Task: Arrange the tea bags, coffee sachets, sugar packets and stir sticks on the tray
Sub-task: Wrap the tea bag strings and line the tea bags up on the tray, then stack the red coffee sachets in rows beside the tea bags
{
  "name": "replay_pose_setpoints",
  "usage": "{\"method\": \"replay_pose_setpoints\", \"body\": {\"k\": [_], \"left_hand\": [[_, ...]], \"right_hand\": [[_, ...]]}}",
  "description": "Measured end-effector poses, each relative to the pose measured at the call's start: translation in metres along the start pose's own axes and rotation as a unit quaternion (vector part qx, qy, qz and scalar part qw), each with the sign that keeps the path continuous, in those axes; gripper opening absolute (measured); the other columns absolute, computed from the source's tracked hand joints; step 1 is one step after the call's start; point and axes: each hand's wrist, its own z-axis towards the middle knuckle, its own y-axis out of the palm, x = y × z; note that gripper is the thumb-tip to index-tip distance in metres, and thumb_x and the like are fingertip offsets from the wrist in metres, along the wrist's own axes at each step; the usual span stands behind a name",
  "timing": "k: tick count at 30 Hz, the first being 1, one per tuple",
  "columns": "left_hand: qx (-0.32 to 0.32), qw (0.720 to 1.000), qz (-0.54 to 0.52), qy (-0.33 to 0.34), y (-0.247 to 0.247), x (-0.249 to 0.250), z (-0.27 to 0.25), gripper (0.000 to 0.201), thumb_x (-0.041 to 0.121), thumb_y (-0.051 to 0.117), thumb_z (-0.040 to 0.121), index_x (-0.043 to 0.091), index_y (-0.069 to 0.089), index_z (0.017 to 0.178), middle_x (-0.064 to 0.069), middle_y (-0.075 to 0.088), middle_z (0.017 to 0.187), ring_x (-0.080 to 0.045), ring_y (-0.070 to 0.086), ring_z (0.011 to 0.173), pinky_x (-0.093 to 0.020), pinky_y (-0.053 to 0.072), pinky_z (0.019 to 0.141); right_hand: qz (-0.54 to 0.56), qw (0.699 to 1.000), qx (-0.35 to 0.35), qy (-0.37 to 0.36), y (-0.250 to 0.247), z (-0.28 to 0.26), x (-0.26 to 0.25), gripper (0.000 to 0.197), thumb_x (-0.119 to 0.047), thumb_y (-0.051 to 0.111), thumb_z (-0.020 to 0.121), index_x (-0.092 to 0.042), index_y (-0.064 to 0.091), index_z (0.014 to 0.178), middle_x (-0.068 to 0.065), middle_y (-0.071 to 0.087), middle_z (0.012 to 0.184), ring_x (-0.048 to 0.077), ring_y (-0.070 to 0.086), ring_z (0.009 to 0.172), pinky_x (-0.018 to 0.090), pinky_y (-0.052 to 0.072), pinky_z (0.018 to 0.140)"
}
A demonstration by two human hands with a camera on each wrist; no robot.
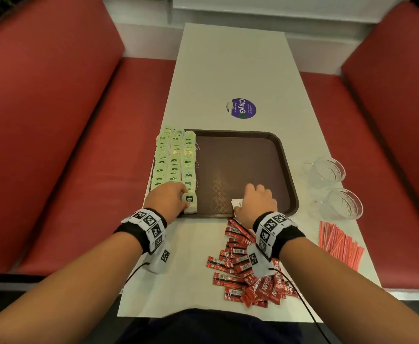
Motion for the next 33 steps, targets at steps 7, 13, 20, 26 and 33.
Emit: {"method": "replay_pose_setpoints", "body": {"k": [7, 13, 20, 26, 33], "left_hand": [[0.028, 0.999, 0.025, -0.017, 0.002, 0.028, -0.001, 0.037, 0.044, 0.062, 0.089, 0.024, 0.039, 0.11, 0.004, 0.06, 0.07, -0.018, 0.058, 0.061, -0.03, 0.042, 0.054], [-0.024, 0.994, 0.091, -0.049, 0.002, 0.033, 0.001, 0.052, 0.046, 0.068, 0.085, 0.017, 0.039, 0.116, 0.0, 0.061, 0.088, -0.024, 0.062, 0.074, -0.035, 0.052, 0.066], [0.019, 0.994, 0.028, 0.102, 0.005, 0.053, -0.013, 0.02, 0.042, 0.062, 0.092, 0.029, 0.055, 0.106, 0.01, 0.053, 0.094, -0.014, 0.056, 0.085, -0.032, 0.049, 0.076], [-0.069, 0.949, 0.113, 0.286, 0.045, 0.098, -0.026, 0.027, 0.031, 0.055, 0.097, 0.033, 0.066, 0.122, 0.003, 0.053, 0.109, -0.019, 0.055, 0.098, -0.033, 0.043, 0.083], [-0.081, 0.926, 0.272, 0.249, 0.049, 0.121, -0.031, 0.034, 0.03, 0.047, 0.101, 0.036, 0.058, 0.132, 0.0, 0.048, 0.115, -0.022, 0.052, 0.106, -0.037, 0.04, 0.085]], "right_hand": [[0.107, 0.992, -0.049, 0.034, 0.0, 0.005, 0.004, 0.042, -0.023, 0.067, 0.09, -0.013, 0.044, 0.123, 0.012, 0.058, 0.119, 0.031, 0.06, 0.106, 0.043, 0.053, 0.091], [0.194, 0.979, -0.053, 0.043, -0.006, 0.008, 0.009, 0.033, -0.007, 0.065, 0.089, -0.017, 0.051, 0.117, 0.01, 0.064, 0.112, 0.028, 0.063, 0.099, 0.036, 0.054, 0.081], [0.162, 0.985, -0.059, -0.012, -0.021, 0.0, 0.048, 0.025, -0.009, 0.061, 0.092, -0.016, 0.058, 0.116, 0.007, 0.066, 0.114, 0.025, 0.062, 0.098, 0.03, 0.047, 0.078], [0.067, 0.992, -0.103, -0.023, -0.027, -0.015, 0.095, 0.031, -0.009, 0.052, 0.094, -0.014, 0.061, 0.123, 0.008, 0.065, 0.123, 0.027, 0.061, 0.112, 0.032, 0.051, 0.092], [0.012, 0.994, -0.083, -0.07, -0.026, -0.023, 0.111, 0.023, -0.019, 0.054, 0.095, -0.015, 0.055, 0.118, 0.008, 0.064, 0.115, 0.028, 0.062, 0.103, 0.037, 0.053, 0.087]]}}
